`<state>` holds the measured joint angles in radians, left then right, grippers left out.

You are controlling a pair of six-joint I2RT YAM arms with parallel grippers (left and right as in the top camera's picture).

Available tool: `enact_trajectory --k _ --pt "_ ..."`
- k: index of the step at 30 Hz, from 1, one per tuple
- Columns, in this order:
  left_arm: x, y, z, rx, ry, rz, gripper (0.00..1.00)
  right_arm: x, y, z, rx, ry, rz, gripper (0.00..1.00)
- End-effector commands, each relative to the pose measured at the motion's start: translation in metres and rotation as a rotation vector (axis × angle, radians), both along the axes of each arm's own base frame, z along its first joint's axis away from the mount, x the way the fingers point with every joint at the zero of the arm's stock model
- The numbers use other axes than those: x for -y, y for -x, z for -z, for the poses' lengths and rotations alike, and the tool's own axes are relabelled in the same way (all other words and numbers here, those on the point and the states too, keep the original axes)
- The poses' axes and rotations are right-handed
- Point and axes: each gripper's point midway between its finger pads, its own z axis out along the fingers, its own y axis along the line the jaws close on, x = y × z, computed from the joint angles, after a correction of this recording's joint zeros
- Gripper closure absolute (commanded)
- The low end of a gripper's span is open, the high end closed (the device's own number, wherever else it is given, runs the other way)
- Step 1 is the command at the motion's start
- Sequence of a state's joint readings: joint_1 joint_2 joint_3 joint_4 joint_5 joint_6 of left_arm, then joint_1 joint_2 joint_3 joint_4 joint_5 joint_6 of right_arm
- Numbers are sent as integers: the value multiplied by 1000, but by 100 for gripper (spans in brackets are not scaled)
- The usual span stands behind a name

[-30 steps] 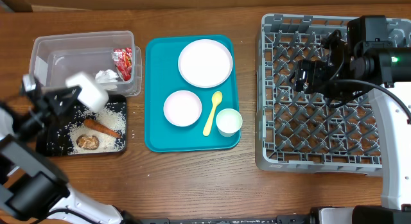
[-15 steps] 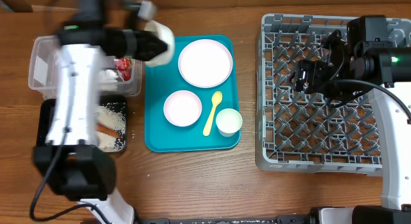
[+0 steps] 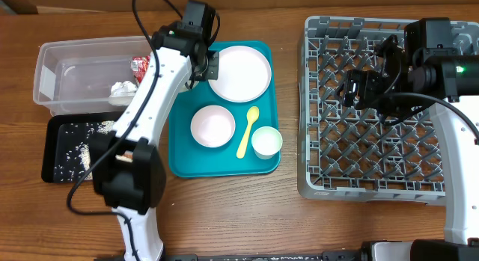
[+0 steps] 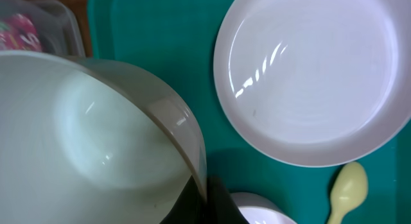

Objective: Sort waste into correct bins and load items into the dishwasher

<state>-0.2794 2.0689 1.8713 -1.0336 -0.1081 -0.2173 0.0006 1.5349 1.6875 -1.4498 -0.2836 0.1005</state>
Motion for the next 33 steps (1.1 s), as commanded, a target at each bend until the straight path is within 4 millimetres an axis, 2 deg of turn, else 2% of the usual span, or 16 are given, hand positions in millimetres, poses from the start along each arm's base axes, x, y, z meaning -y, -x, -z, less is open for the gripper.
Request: enact_trajectory --k 1,6,13,16,19,22,25,29,33 --pt "4 4 28 -81 22 -27 96 0 -2 -1 9 1 -2 0" --pt "18 14 54 -165 44 5 96 0 -5 -2 22 1 -1 0" --pt "21 20 61 -196 37 12 95 -1 -7 -3 30 1 -1 0" --pt "23 24 61 -214 50 15 79 -1 -8 -3 35 1 -2 0" --pt "22 26 61 -222 50 15 52 -4 -12 -5 53 -9 -9 0" --pt "22 25 57 -221 62 12 37 -18 -19 -12 99 -64 -46 0" --pt "22 20 36 -215 105 9 29 -35 -29 -21 159 -103 -85 0" --pt "11 8 -18 -156 130 -14 24 -61 -44 -32 227 -144 -95 0" --pt "2 3 -79 -70 170 0 21 -105 -58 -44 332 -175 -194 0"
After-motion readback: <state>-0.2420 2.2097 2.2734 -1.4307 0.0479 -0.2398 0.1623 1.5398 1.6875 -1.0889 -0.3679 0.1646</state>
